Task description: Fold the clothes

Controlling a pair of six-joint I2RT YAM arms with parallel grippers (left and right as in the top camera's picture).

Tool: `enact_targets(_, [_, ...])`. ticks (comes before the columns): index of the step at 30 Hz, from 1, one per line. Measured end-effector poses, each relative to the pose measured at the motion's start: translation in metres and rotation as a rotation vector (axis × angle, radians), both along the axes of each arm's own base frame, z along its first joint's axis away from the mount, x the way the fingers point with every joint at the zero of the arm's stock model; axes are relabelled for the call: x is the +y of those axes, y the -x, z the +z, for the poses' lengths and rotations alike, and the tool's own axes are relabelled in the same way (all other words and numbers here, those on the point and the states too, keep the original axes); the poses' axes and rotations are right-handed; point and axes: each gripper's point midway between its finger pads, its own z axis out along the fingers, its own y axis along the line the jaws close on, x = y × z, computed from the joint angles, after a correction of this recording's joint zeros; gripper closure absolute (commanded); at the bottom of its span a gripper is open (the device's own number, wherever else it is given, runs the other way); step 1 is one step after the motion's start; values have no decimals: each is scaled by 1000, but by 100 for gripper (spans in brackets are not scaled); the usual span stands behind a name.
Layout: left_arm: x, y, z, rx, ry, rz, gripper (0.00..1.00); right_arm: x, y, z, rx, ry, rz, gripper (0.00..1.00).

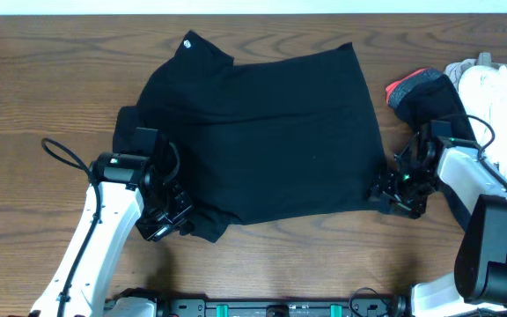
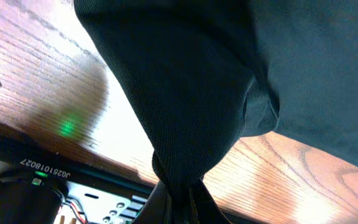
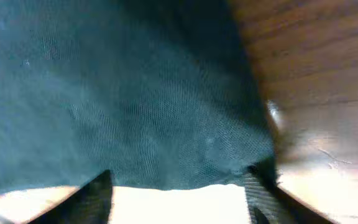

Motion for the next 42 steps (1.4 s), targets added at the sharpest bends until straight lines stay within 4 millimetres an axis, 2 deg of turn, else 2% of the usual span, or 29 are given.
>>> enact_targets(6, [0,-1,0,-5,1,-11,94,2,-7,-2,-31,-10,-19,90])
enact_targets(8, [0,0,0,-4,1,-11,94,3,-8,-2,-33,-19,-24,99])
enact_targets(12, [0,2,0,6,0,-14,94,7,-7,4,-21,-46,-15,99])
enact_targets(16, [1,4,0,13,-1,-14,94,9,-12,20,-25,-66,22,99])
enact_targets(17, [1,4,1,14,-1,-14,94,9,-14,24,-25,-67,31,97])
enact_targets(19, [1,4,1,10,-1,-14,94,8,-16,31,-24,-67,41,56])
enact_targets(21, [1,4,3,4,0,-14,94,7,-15,34,-16,-63,52,37])
enact_targets(23, [0,3,4,-1,1,-14,94,6,-12,33,-3,-57,52,27])
enact_targets(29, [1,4,4,2,0,-14,94,5,-2,18,22,-40,13,26])
enact_targets(34, [1,4,4,4,0,-15,94,8,22,-2,101,-33,-85,34])
enact_targets(40, [1,4,4,2,1,-29,94,8,17,-4,84,-15,-222,40])
enact_targets(42, [1,4,4,0,2,-36,94,7,16,-5,88,-11,-253,48])
